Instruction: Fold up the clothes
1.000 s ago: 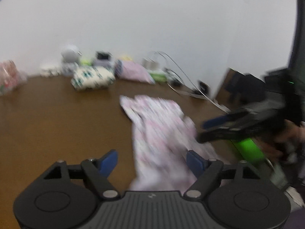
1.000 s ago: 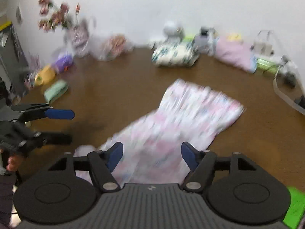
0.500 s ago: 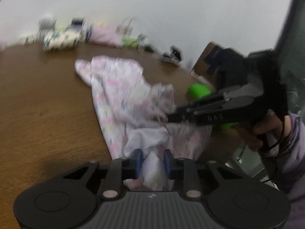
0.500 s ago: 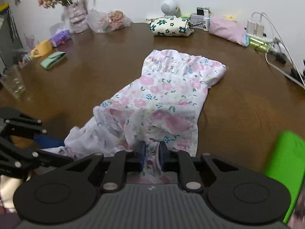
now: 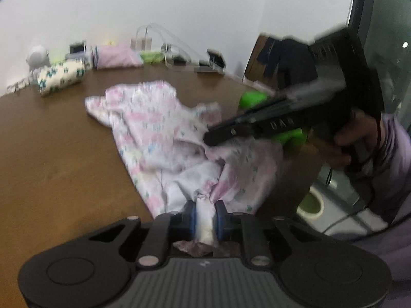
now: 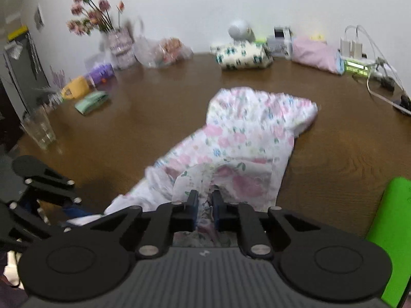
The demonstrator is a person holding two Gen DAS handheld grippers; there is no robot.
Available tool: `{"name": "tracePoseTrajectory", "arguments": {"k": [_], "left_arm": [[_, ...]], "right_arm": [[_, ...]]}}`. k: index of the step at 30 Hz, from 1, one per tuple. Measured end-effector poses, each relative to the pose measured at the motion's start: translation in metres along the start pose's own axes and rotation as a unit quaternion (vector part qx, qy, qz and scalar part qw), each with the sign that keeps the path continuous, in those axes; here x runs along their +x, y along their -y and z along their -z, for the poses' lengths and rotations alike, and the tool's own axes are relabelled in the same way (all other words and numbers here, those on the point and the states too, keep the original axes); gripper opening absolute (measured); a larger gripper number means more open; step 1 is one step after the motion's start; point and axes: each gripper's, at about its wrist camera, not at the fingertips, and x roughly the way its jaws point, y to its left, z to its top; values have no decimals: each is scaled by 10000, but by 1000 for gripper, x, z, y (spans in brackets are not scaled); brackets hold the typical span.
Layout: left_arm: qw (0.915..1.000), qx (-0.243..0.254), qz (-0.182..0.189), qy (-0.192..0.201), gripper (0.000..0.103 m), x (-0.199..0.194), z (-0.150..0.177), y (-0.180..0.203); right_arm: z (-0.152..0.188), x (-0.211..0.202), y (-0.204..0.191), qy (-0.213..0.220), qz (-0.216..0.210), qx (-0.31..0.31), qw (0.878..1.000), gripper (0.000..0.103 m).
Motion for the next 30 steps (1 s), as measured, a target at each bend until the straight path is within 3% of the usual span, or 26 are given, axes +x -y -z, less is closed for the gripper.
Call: {"name": "tracePoseTrajectory", "arguments": {"k": [5,9,11,12,13,15,17,19,22,27,30], "left_arm": [[9994,-242,-32,264,13,26,-15,-18],[9968,-738,180,265,34,47,-13,-34],[9948,-963,229,219,34,51,-10,-40],[9941,-1043,240,195,33,52,-9,-41],[9934,-1104,255,188,32,52,-8,-42],[9920,-1219,283,177,32,52,-7,-44],[9917,-1241,320,98,28,52,-8,-41],[9942,-1010,362,14,28,50,-8,-32],[9963,-770,368,29,36,46,-4,-25],[9946,-951,409,60,36,46,-2,-29],[9945,-974,381,75,36,44,-2,-31]], "right_arm": [[2,-8,10,278,-68,344,9990,9],[8,-3,8,244,-86,395,9989,14],[11,-7,8,431,38,370,9984,32],[13,-11,8,559,113,367,9977,55],[14,-13,8,652,158,333,9972,62],[16,-12,7,696,132,216,9973,60],[15,-1,6,527,2,155,9985,50],[12,13,6,378,21,260,9989,18],[7,28,10,303,0,628,9976,9],[-12,20,4,738,-649,945,9907,6],[-20,31,3,627,-516,929,9924,6]]}}
